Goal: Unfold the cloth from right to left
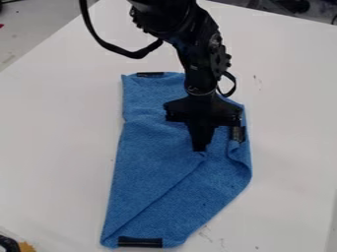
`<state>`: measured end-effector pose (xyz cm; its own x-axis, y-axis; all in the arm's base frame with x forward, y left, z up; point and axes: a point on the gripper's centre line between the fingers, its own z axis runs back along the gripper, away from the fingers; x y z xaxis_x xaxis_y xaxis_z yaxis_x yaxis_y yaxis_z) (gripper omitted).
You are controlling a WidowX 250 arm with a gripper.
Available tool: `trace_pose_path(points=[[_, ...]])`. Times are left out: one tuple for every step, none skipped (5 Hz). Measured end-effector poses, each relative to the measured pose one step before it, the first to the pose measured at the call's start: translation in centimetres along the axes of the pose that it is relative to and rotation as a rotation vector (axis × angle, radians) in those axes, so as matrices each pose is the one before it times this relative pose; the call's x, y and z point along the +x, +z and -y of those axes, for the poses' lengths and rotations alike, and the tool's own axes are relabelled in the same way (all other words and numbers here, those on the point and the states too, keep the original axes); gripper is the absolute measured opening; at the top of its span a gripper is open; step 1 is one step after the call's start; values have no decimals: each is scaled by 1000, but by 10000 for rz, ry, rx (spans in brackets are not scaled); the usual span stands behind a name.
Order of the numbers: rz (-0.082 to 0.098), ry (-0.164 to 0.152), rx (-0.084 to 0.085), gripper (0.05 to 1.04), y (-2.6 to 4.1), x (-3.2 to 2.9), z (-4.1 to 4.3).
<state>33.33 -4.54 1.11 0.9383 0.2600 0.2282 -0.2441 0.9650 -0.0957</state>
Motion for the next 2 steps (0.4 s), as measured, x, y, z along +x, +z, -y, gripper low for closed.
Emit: trace_pose_path(points=[[2, -101, -36, 477, -26, 30, 68], [25, -10, -105, 768, -71, 64, 175]])
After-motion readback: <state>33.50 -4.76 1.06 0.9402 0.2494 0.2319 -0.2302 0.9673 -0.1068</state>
